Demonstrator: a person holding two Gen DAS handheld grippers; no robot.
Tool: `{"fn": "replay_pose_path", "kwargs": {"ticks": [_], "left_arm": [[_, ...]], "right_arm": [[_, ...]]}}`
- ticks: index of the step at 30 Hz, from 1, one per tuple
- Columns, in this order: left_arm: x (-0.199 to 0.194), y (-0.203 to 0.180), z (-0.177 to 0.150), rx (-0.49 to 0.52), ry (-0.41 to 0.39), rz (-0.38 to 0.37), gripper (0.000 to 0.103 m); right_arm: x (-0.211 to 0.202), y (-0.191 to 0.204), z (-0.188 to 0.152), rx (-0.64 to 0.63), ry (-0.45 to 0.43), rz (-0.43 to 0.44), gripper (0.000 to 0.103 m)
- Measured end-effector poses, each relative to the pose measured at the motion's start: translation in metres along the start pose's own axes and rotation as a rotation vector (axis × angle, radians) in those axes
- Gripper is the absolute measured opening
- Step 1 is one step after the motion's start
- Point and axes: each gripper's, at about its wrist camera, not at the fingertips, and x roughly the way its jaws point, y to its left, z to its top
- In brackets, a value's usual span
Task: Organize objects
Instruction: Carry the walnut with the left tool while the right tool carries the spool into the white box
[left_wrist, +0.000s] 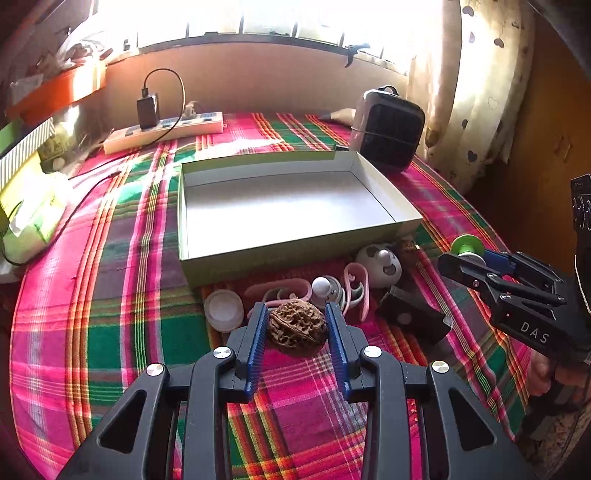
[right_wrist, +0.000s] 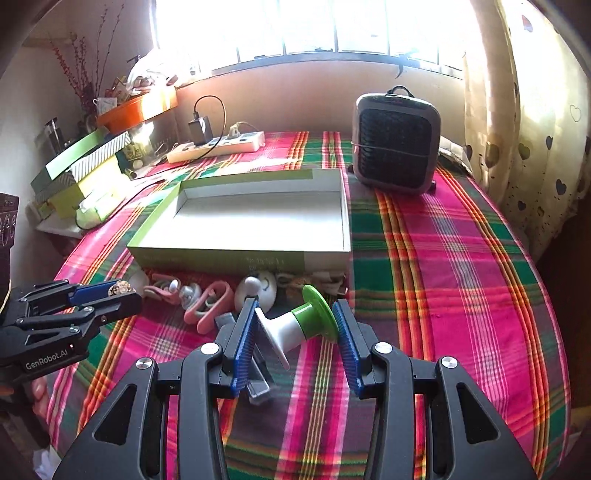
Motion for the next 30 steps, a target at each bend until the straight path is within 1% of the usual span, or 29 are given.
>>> {"fn": "replay_pose_path", "kwargs": {"ticks": [8,13,20,21,23,26,28,30], "left_arm": [[0.01,0.012,0.032,0.0,-0.035,0.024,0.03],[0.026,0.024,0.052,-0.006,-0.038,0.034,0.03],[0.052,0.038,0.075,-0.01,-0.011,0.044,0.03],[0.056,0.041,0.078,-0.015,-0.006,0.057,0.03],[0.062,0.043,0.084,-0.004,-0.01,0.065,0.03],[0.075,0.047,0.094,-0.004,0.015,0.064,0.03],[0.082,0.049,0.099,-0.004,0.02,0.082,0.03],[0.087,0.05,0.103,-0.001,0.02,0.082,0.03]], "right_arm": [[0.02,0.008,0.033,-0.034,-0.011,0.024,0.042],[0.046,0.006,0.053,-0.012,0.023,0.046,0.042],[0.08,0.005,0.075,-0.019,0.063,0.032,0.042],[0.084,0.006,0.078,-0.022,0.07,0.037,0.042],[0.094,0.009,0.084,-0.03,0.08,0.03,0.042],[0.109,0.014,0.095,-0.051,0.1,0.031,0.042],[0.119,0.016,0.101,-0.059,0.111,0.03,0.042],[0.128,0.017,0.106,-0.063,0.123,0.026,0.042]]}}
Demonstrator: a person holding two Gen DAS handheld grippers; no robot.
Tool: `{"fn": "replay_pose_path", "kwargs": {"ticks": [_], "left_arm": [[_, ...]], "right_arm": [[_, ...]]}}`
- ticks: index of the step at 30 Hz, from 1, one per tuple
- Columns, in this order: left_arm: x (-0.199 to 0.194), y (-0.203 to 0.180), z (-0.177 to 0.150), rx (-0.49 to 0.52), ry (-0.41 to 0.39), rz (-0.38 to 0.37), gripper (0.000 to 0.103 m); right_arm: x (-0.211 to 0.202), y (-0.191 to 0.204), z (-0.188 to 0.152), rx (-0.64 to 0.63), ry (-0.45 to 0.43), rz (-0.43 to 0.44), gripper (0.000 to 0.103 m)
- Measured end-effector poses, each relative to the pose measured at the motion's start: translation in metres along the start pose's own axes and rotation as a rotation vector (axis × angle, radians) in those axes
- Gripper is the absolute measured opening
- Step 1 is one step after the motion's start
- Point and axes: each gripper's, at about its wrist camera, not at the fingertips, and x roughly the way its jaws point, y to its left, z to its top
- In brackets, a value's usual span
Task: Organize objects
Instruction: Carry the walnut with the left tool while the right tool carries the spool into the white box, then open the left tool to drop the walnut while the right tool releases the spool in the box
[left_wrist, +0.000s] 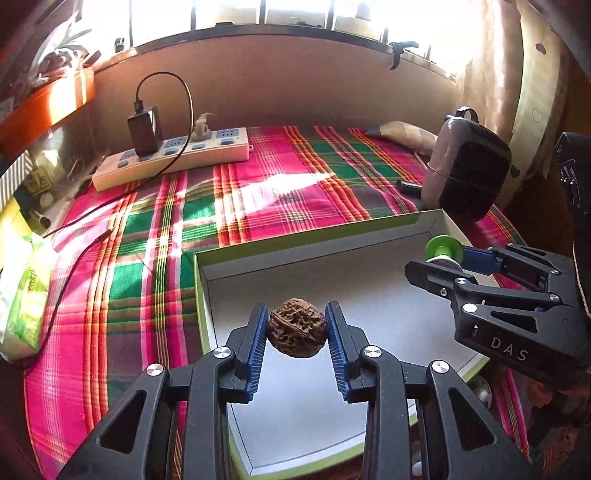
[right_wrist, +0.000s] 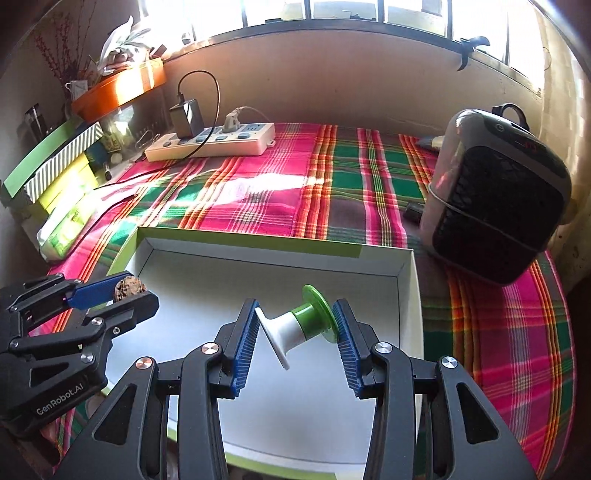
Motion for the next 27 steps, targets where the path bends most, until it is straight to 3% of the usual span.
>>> {"fn": "replay_pose_path", "kwargs": {"ticks": [11,27], "left_arm": [[0.023,0.002,0.011,0.007,0.029,0.012,0.03],[0.034,0.002,0.008,0.024,0.06,0.03,0.03]], "right_arm": [[0.029,0.0,0.017,-0.019,0.051,-0.006,0.042],[0.04,0.001,0.016,-0.032,0.083,-0.047,0.042]]}}
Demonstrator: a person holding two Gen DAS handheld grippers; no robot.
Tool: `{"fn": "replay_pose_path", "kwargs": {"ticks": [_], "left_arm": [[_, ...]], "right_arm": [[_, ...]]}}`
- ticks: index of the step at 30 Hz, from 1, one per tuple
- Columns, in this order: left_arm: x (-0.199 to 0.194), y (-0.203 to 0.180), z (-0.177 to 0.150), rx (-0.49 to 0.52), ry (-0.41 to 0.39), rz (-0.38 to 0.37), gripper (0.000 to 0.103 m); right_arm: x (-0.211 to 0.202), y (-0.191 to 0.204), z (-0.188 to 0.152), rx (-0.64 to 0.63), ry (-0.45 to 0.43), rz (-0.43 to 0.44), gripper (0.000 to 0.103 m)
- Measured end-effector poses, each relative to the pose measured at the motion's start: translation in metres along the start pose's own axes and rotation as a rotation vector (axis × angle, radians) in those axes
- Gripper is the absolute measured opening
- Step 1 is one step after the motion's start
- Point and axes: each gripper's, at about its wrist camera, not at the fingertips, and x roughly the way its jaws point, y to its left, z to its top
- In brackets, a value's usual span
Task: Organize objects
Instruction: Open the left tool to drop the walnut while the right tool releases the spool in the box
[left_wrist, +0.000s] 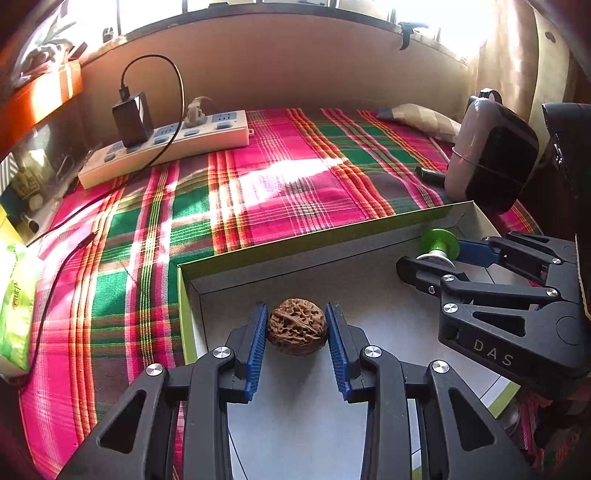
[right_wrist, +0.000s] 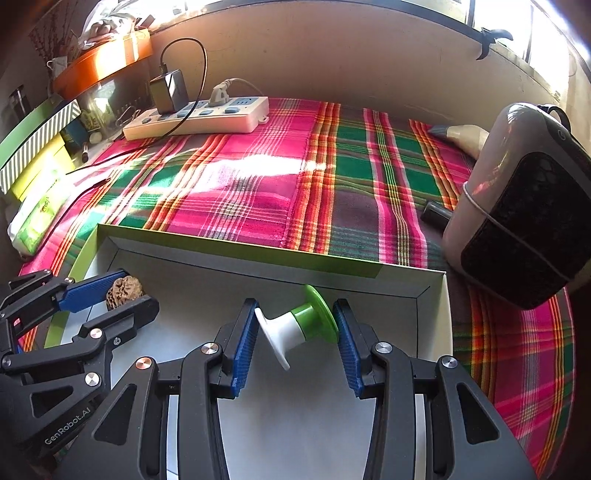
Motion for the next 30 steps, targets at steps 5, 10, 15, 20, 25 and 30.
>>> {"fn": "replay_pose_path", "kwargs": {"ticks": [5,10,15,20,25,30], "left_arm": [[0.001,-0.003,0.0,0.018,0.007,0.007,0.032],[-0.001,-0.004,-0.001,0.018,0.009,0.003,0.037],[-0.006,-0.004,-0.004,0.007,0.005,-0.006,0.042],[-0.014,-0.004,-0.003,0.002,-0.012,-0.01,0.042],[-0.024,-0.003,-0.006,-0.01,-0.028,-0.026,0.043],[-0.036,0.002,-0.012,-0.049,-0.052,-0.04,0.043]], "right_arm": [[-0.002,-0.002,0.001,0.005,-0.007,-0.006,0.043],[-0.006,-0.002,-0.001,0.007,-0.018,-0.01,0.054],[-0.008,-0.003,-0.004,0.013,-0.015,-0.019,0.057],[-0.015,-0.003,-0.005,0.021,-0.029,-0.015,0.062],[-0.025,-0.005,-0.008,0.035,-0.045,-0.016,0.064],[-0.036,-0.006,-0.014,0.048,-0.058,-0.01,0.064]]}}
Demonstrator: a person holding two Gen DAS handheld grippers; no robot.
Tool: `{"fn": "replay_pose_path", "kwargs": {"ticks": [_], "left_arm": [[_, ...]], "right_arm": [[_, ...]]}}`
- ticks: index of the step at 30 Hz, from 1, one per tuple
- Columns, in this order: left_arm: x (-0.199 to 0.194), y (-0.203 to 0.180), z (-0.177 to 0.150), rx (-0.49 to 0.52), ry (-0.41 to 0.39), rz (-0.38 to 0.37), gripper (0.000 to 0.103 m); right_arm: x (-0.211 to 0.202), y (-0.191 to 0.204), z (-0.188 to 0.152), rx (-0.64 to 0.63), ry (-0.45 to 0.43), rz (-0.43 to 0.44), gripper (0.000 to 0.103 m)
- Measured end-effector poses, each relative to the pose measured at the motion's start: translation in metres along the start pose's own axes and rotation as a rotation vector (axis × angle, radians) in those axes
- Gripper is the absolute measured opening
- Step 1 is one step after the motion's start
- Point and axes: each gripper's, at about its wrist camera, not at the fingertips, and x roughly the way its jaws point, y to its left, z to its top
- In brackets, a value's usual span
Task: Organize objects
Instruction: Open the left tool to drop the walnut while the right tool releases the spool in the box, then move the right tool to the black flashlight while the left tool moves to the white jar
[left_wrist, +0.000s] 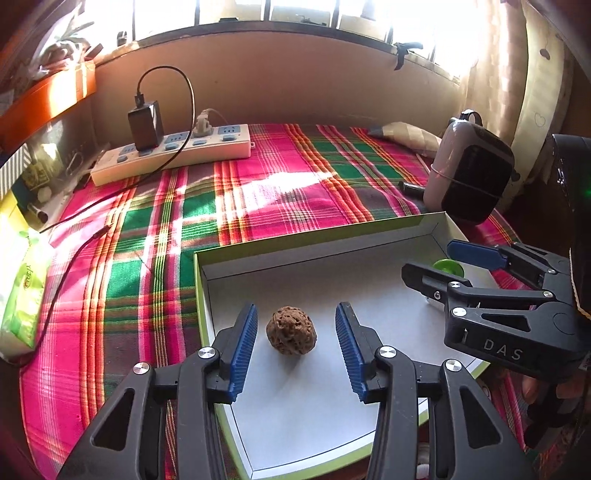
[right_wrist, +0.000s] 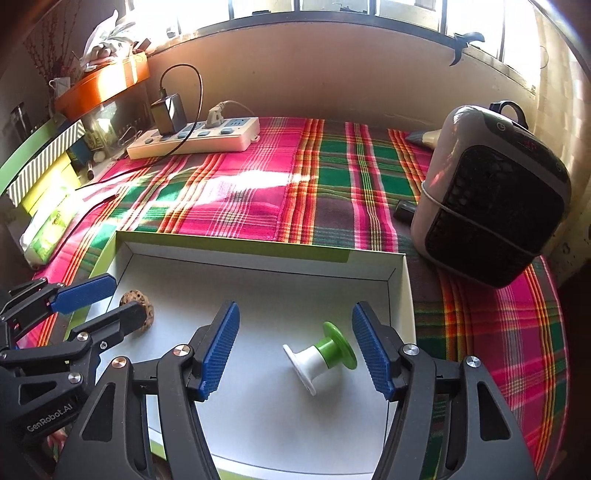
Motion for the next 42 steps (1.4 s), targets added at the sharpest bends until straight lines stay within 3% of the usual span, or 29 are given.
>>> {"fn": "replay_pose_path", "kwargs": {"ticks": [11,23,42], "left_arm": [[-0.042,0.011,-0.021,-0.033,-0.057,0.002,0.043],[-0.083,0.011,-0.069,-0.029,-0.078,-0.012,0.043],[-0.077,0.022,-0.119,-0.095,-0.023,-0.06,0.043]], "right_arm": [[-0.042,0.002,-0.022,0.004,-0.069,0.014,0.064],[-0.089,0.006,-0.072,-0.011,-0.146,0.035,0.064],[-0.098,0.016,-0.141,-0.081,-0.088,0.087,0.064]]}}
